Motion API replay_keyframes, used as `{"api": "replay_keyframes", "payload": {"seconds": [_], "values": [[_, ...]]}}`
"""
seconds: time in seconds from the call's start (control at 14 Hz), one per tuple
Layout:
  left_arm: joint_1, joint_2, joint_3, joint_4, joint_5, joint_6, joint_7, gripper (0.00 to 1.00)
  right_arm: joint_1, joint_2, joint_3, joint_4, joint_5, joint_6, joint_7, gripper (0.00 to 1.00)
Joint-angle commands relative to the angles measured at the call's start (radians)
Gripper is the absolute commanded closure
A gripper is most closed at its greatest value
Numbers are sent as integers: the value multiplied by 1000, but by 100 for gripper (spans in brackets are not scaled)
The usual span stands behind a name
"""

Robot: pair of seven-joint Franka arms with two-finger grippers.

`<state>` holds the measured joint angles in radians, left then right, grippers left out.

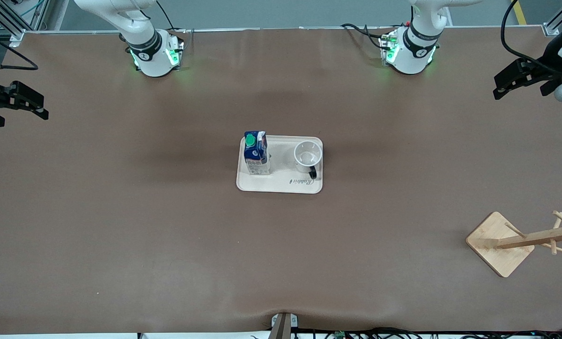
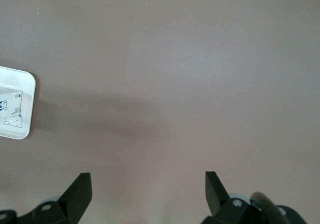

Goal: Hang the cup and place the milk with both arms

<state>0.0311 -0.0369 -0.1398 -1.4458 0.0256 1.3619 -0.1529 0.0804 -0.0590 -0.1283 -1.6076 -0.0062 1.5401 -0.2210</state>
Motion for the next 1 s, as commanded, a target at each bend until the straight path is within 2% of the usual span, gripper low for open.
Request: {"api": "replay_keyframes", "payload": {"seconds": [0.0, 0.36, 0.57, 0.71, 0.93], "values": [[3, 0, 6, 21, -27, -36, 10, 0, -14, 4, 9, 11, -3, -11, 14, 0], [1, 15, 8, 19, 19, -41, -5, 0, -14, 4, 9, 11, -3, -11, 14, 0], [-14, 15, -4, -30, 7, -46, -29, 0, -14, 4, 9, 11, -3, -11, 14, 0], [-28, 15, -44, -74, 2, -14, -82, 0, -14, 4, 9, 11, -3, -12, 14, 0], [-27, 12, -133, -197, 2, 80, -158, 0, -14, 4, 9, 11, -3, -11, 14, 0]]}}
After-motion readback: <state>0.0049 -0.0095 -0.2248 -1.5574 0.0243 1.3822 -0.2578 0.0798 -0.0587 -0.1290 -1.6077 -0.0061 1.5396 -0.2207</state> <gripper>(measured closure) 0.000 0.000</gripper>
